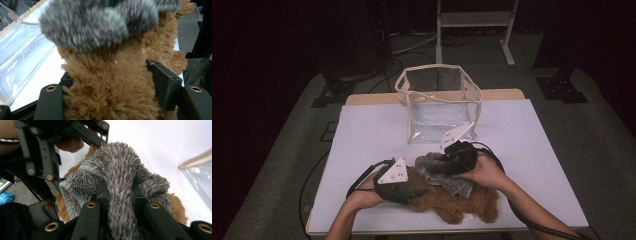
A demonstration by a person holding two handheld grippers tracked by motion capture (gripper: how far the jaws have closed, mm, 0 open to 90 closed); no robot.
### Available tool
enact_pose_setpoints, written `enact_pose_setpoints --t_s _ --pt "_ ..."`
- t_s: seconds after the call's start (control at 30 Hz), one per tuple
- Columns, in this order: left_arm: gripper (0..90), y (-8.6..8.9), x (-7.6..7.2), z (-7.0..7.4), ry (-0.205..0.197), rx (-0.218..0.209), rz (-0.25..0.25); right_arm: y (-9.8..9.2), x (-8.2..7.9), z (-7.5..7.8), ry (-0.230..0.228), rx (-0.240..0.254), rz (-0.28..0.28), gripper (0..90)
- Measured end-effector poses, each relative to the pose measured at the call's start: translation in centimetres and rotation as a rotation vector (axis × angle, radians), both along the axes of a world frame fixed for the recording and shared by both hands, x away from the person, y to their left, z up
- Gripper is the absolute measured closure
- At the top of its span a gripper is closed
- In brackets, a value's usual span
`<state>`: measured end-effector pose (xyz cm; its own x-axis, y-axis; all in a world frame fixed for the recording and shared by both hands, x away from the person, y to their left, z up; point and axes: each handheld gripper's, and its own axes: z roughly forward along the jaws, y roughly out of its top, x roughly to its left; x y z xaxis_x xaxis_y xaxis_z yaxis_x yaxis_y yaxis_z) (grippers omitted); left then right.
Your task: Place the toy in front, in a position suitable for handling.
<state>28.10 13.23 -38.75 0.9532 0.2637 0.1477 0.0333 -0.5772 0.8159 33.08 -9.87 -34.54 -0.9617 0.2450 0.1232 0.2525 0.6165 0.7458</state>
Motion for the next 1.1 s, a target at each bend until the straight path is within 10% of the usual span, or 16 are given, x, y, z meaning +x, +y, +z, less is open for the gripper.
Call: enact_pose_setpoints --t_s 0.37,0.77,1.1 --pt "34.6 0.0 0.2 -0.2 0.011 -0.012 0.001 2.5 0.1 -0.2 0.022 0.037 0.021 74.2" --pt "31.0 1.2 0.4 -0.4 0.03 -0.049 0.023 -0.2 -0.2 -1.5 0.011 -0.02 -0.01 74.5" --pt "30.9 3.5 1.0 -0.7 0.123 -0.108 0.033 -0.7 0.0 -1.7 0.026 -0.03 -0.02 74.6"
